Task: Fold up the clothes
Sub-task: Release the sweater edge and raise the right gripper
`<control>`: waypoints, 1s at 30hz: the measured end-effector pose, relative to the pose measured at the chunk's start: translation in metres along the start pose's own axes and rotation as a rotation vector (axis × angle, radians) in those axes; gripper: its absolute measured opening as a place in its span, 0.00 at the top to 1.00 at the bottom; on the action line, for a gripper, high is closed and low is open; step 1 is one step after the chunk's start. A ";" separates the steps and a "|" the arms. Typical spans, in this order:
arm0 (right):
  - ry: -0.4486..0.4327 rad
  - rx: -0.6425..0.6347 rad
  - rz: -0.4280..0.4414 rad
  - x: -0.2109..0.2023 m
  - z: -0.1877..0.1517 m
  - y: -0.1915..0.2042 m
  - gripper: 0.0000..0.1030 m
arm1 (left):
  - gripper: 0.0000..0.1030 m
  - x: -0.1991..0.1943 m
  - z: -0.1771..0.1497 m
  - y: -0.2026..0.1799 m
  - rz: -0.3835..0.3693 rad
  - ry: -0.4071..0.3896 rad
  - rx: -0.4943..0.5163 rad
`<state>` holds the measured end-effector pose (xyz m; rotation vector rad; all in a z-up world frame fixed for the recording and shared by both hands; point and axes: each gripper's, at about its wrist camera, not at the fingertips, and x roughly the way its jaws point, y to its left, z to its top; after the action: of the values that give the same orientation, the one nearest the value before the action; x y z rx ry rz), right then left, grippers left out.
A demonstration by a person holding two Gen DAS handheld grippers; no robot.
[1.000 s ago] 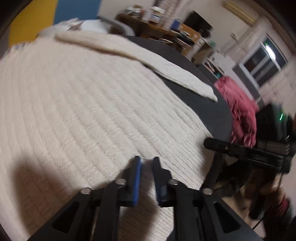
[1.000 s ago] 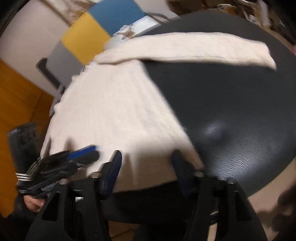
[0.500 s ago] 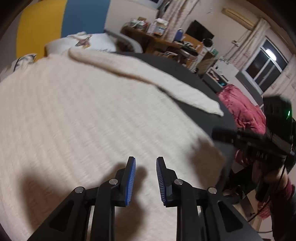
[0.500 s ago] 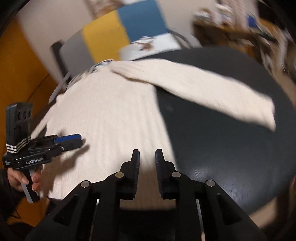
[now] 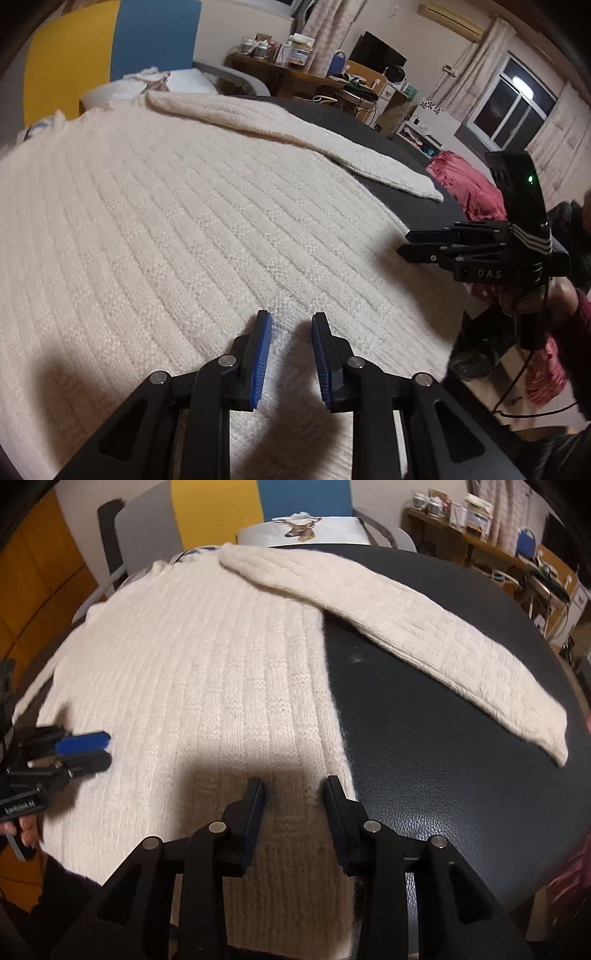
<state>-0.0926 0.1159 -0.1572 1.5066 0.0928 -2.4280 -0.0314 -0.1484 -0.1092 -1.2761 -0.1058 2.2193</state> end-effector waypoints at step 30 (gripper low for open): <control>-0.216 -0.330 0.393 0.066 0.229 0.116 0.52 | 0.78 -0.014 0.154 0.219 0.275 -0.313 -0.167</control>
<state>-0.2880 -0.0546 -0.1013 1.0057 0.1308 -2.1164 -0.2472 -0.3060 -0.0892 -1.0690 -0.2531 2.6859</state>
